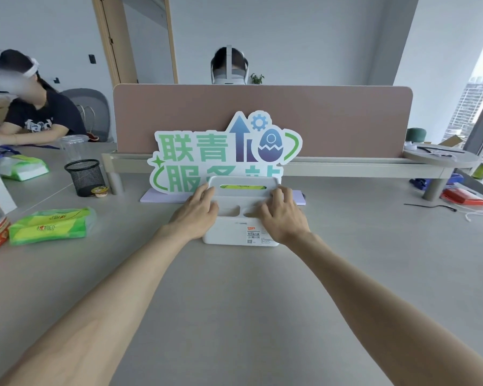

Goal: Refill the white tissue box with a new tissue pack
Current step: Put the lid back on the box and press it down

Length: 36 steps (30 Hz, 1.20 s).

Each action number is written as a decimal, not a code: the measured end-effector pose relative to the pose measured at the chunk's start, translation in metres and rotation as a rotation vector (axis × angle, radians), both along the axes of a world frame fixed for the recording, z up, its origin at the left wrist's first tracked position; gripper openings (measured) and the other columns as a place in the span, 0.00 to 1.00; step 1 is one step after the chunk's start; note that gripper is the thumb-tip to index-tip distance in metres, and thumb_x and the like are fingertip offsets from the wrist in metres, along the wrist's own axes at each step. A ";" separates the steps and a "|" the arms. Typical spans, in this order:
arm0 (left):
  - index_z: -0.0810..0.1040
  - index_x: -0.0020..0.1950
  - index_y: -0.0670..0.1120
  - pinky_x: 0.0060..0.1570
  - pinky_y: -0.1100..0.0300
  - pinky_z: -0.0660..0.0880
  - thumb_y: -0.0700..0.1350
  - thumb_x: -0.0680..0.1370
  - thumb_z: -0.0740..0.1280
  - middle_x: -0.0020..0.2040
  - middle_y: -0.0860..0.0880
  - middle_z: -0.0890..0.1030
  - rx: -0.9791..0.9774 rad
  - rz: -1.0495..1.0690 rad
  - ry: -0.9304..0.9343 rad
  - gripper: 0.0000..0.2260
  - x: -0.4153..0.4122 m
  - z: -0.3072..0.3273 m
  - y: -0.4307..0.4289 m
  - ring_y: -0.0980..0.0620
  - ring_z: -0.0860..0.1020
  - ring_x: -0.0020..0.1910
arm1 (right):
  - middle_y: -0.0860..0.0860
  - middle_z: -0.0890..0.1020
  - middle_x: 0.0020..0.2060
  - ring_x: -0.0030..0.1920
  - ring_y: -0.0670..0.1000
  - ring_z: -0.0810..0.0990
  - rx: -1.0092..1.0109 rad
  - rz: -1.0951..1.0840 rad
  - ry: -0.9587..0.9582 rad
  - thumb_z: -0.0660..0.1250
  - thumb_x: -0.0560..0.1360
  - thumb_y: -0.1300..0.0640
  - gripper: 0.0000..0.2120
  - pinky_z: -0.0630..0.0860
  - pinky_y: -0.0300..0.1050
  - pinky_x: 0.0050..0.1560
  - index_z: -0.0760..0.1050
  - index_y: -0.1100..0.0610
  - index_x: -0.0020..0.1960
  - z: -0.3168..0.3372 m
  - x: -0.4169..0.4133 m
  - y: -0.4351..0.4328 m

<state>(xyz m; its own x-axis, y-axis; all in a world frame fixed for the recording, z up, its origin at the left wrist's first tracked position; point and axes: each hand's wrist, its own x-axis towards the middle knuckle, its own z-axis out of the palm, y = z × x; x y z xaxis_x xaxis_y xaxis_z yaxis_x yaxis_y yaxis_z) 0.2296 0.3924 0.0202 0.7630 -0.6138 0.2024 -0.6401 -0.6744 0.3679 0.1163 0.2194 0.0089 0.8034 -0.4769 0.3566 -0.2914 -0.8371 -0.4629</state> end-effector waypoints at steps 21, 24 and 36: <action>0.61 0.74 0.40 0.72 0.51 0.58 0.46 0.82 0.48 0.77 0.43 0.60 -0.169 0.123 0.272 0.22 0.055 0.019 -0.053 0.44 0.61 0.75 | 0.57 0.70 0.65 0.60 0.60 0.74 0.157 -0.037 0.041 0.55 0.77 0.50 0.20 0.69 0.50 0.53 0.68 0.62 0.63 0.021 0.066 -0.034; 0.56 0.78 0.44 0.74 0.54 0.54 0.45 0.82 0.47 0.79 0.48 0.55 -0.189 0.120 0.238 0.23 0.059 0.012 -0.054 0.48 0.56 0.78 | 0.57 0.71 0.64 0.60 0.60 0.74 0.175 -0.031 -0.015 0.56 0.77 0.50 0.20 0.69 0.50 0.54 0.69 0.62 0.63 0.016 0.067 -0.036; 0.56 0.79 0.49 0.76 0.52 0.52 0.48 0.82 0.47 0.80 0.50 0.56 -0.251 0.136 0.323 0.24 0.044 0.018 -0.047 0.48 0.55 0.78 | 0.52 0.61 0.77 0.66 0.60 0.72 0.195 -0.020 0.066 0.54 0.78 0.50 0.21 0.69 0.51 0.58 0.71 0.59 0.66 0.024 0.053 -0.029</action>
